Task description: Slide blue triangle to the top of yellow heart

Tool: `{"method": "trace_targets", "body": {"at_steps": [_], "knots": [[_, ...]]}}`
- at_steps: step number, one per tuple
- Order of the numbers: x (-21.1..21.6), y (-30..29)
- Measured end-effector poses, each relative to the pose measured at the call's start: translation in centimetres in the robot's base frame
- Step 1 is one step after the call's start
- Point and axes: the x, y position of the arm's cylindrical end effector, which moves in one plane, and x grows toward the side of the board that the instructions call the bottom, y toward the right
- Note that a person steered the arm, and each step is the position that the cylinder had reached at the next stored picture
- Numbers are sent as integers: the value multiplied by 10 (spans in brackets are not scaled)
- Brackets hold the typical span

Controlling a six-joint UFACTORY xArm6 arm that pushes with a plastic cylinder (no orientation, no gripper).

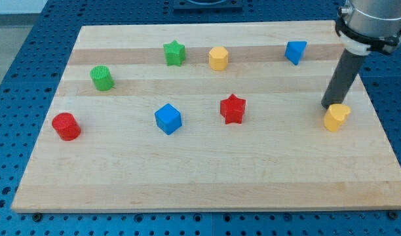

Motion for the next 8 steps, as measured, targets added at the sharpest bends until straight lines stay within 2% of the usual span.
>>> {"method": "trace_targets", "body": {"at_steps": [1, 2, 3, 4, 5, 6, 7, 8], "knots": [[33, 1], [41, 1], [70, 1], [70, 1], [48, -15], [-12, -27], [-15, -26], [-40, 24]]}}
